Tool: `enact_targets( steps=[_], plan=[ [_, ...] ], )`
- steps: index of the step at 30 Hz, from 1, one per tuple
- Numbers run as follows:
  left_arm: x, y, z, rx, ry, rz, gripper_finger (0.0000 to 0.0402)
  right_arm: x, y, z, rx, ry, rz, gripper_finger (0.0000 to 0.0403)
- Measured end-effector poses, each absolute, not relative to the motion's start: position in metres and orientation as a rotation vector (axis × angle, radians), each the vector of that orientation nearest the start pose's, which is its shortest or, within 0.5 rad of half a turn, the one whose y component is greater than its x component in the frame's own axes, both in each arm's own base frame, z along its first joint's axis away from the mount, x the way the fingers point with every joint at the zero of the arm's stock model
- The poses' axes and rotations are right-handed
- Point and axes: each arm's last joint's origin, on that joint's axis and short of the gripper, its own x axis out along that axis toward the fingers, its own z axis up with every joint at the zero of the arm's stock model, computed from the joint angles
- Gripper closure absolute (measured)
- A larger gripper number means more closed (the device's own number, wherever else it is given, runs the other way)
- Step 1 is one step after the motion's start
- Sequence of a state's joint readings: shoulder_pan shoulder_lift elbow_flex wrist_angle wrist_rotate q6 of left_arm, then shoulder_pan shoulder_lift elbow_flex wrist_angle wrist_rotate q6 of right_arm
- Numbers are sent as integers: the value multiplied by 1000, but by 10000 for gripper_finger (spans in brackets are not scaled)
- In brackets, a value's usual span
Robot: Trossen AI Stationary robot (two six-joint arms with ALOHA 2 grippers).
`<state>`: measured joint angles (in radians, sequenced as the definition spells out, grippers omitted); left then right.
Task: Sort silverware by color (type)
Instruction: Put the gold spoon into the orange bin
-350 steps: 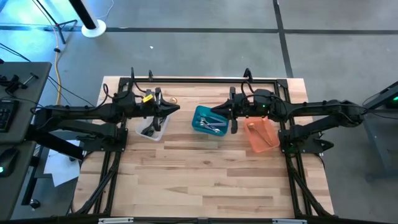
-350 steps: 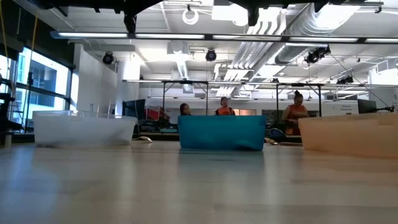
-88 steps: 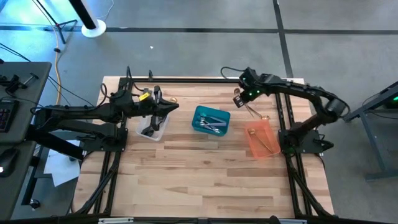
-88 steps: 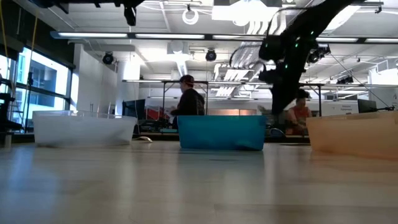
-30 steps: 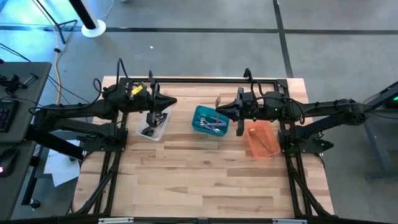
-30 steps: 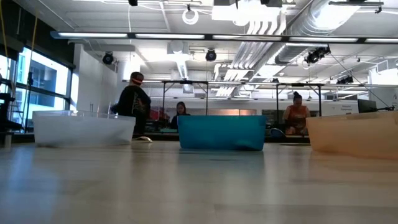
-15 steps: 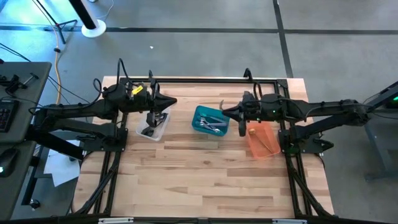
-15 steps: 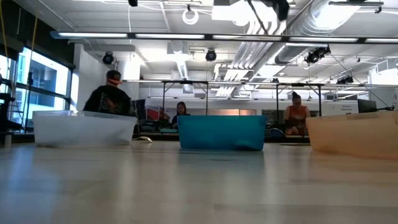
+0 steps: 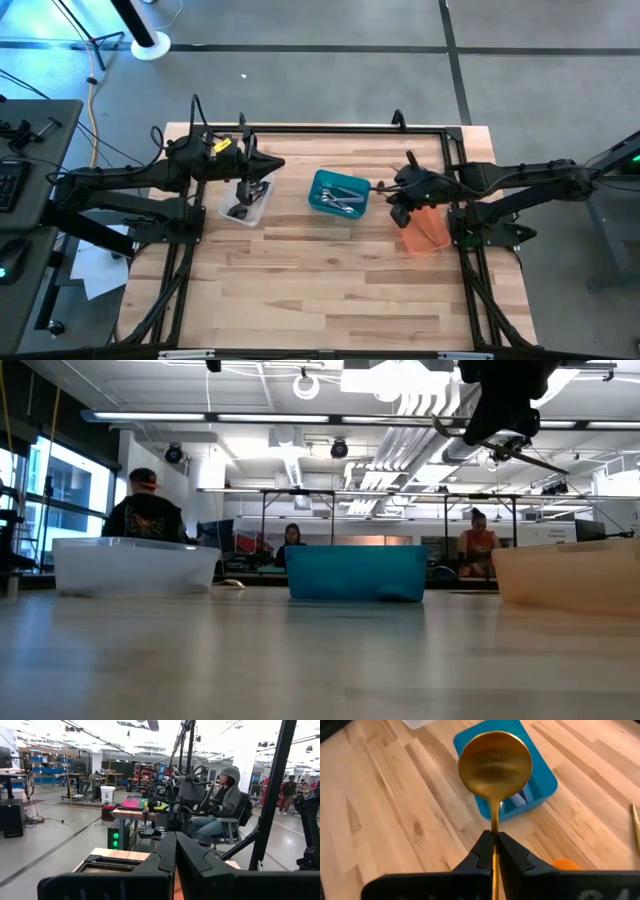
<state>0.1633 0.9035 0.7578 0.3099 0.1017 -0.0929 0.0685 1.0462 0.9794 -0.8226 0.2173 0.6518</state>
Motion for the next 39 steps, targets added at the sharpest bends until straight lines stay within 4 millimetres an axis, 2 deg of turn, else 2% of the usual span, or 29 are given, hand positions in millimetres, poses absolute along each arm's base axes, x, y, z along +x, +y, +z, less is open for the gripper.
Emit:
enact_targets(
  steps=[25, 30, 39],
  plan=[
    [201, 31, 350, -74, -161, 73, 401, 186, 7, 300, 500, 856, -426, 403],
    [201, 31, 349, -75, -149, 74, 402, 180, 7, 297, 525, 911, -457, 403],
    [201, 31, 346, -79, -119, 78, 402, 159, 5, 285, 569, 1111, -608, 403]
  ],
)
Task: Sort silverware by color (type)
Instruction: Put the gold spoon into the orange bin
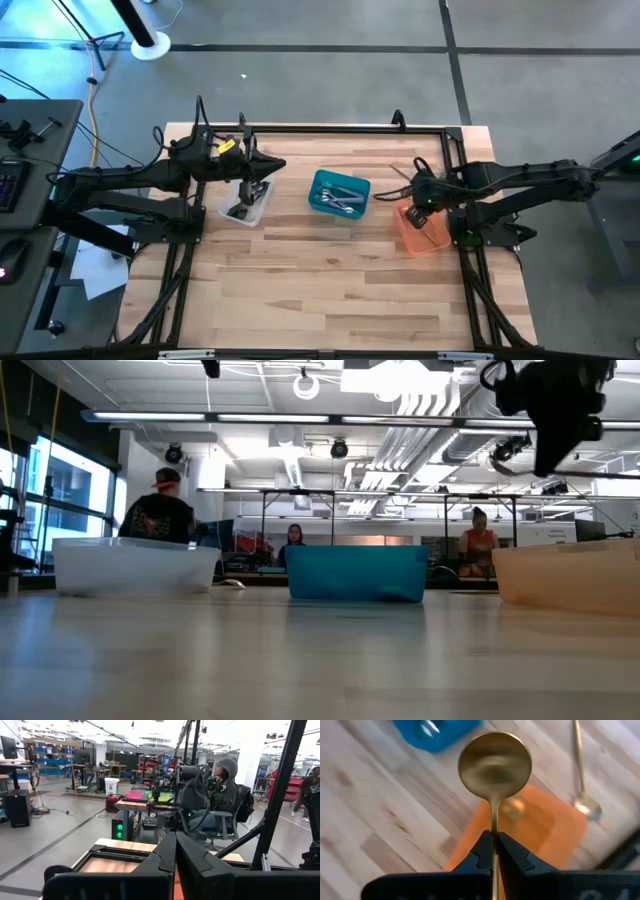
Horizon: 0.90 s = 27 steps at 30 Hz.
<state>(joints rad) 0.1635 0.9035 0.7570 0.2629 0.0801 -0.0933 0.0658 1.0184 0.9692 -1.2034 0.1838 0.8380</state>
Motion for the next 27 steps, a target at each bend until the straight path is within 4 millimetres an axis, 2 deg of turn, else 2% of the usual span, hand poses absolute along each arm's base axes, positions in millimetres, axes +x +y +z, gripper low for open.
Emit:
enact_targets(
  steps=[4, 11, 15, 19, 27],
  plan=[
    [201, 31, 345, -80, -117, 82, 402, 153, 6, 266, 627, 1161, -635, 403],
    [201, 31, 345, -80, -115, 83, 402, 147, 5, 216, 713, 1213, -595, 403],
    [201, 31, 345, -80, -115, 84, 402, 144, 0, 198, 744, 1228, -623, 403],
    [201, 31, 345, -80, -116, 90, 401, 144, -7, 192, 764, 1210, -642, 403],
    [201, 31, 345, -80, -115, 91, 401, 146, -18, 196, 801, 1205, -614, 403]
  ],
)
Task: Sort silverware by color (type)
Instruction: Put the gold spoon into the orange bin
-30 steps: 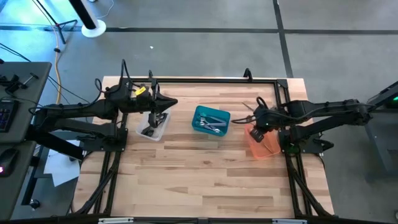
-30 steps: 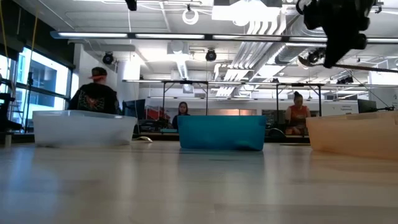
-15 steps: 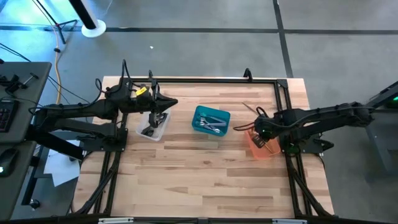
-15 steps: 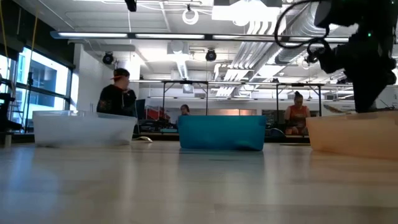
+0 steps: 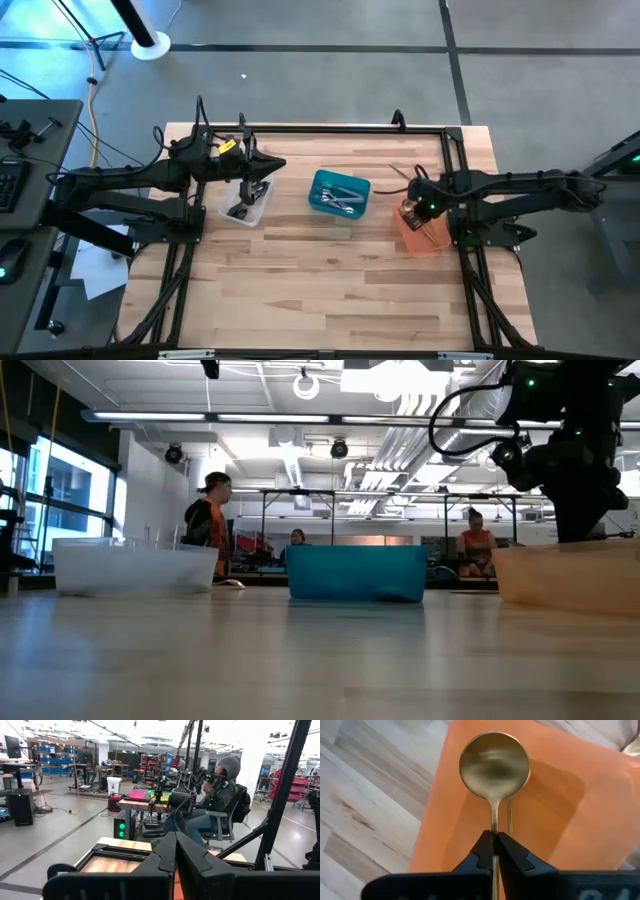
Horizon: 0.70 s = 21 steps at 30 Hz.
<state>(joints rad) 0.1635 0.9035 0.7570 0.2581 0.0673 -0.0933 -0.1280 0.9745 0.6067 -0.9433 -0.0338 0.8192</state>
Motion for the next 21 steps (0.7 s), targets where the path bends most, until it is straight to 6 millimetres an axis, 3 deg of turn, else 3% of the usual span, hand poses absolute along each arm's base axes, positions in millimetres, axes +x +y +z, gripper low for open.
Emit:
enact_targets(
  steps=[9, 21],
  plan=[
    [201, 31, 345, -80, -116, 92, 402, 146, -27, 193, 774, 1235, -623, 403],
    [201, 31, 345, -80, -115, 92, 401, 165, -31, 169, 740, 1395, -537, 403]
  ],
)
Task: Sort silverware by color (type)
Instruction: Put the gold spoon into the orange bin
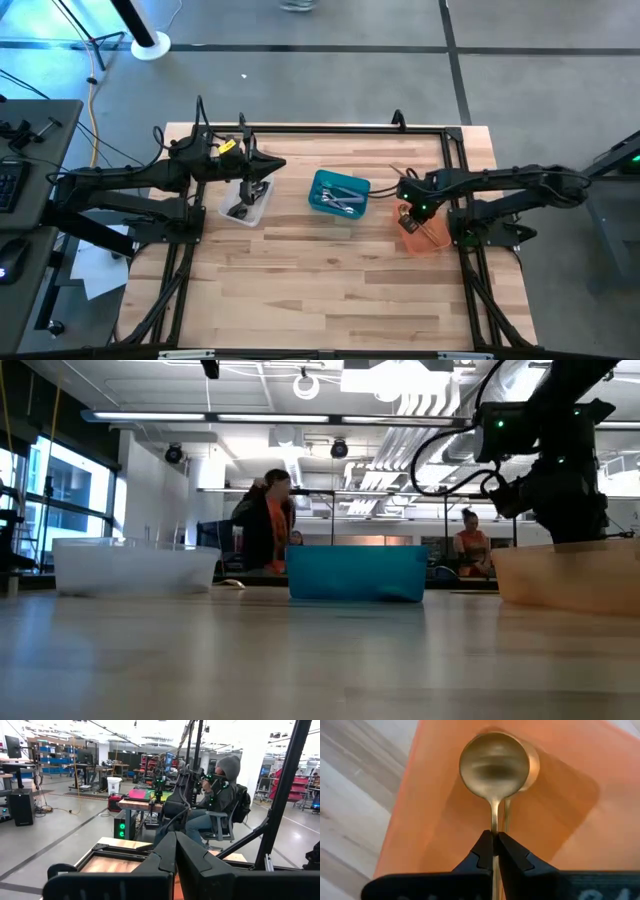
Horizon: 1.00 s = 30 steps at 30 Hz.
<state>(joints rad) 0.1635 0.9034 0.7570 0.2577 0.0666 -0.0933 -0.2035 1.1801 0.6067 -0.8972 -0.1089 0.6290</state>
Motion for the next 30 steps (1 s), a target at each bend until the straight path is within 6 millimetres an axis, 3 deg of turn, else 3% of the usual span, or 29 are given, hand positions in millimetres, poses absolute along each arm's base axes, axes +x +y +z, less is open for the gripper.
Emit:
enact_targets(
  steps=[13, 30],
  plan=[
    [201, 31, 345, -80, -115, 92, 401, 183, -35, 149, 717, 1412, -564, 403],
    [201, 31, 345, -81, -113, 92, 402, 183, -36, 145, 703, 1428, -584, 373]
  ],
)
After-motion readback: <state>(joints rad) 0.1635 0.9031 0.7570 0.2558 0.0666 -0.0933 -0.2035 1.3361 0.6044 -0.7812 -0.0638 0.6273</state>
